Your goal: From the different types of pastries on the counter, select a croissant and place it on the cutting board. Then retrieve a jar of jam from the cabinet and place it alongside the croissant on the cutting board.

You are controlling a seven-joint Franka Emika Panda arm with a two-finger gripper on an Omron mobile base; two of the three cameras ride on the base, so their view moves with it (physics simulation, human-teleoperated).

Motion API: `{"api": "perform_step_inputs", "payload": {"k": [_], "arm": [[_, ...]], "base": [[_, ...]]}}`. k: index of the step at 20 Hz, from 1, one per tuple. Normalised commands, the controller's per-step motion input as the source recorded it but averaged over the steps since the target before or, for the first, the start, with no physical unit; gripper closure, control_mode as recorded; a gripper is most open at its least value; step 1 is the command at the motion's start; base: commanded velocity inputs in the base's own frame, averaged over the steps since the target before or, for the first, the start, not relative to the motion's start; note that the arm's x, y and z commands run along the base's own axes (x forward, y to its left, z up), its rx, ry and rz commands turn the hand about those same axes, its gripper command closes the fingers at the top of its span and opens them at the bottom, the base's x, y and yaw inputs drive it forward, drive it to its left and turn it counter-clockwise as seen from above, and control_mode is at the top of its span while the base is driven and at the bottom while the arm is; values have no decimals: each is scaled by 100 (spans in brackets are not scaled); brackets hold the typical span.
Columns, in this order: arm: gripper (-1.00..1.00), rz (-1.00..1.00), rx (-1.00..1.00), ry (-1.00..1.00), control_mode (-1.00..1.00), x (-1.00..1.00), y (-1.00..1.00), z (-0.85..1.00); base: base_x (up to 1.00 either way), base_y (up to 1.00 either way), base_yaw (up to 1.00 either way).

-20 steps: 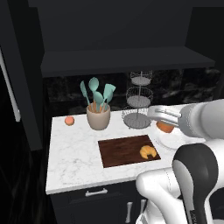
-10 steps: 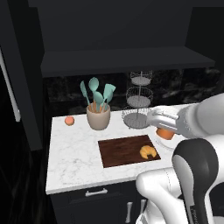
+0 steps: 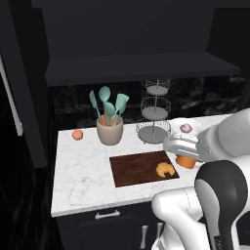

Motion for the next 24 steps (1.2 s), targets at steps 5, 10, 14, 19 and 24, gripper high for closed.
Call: {"api": "perform_step_inputs", "payload": {"k": [5,10,14,19,24], "arm": [[100,2,-2,-2,-100,0,0,-26],[100,4,-9,-21,-100,0,0,-50],[100,5,-7,-22,-100,4,0,-66],[100,3,0,-2,-100,37,-11,-67],[100,6,-1,-9,-100,24,-5,-47]], "base": [[0,0,0],[0,0,0],[0,0,0],[0,0,0],[0,0,0]]}}
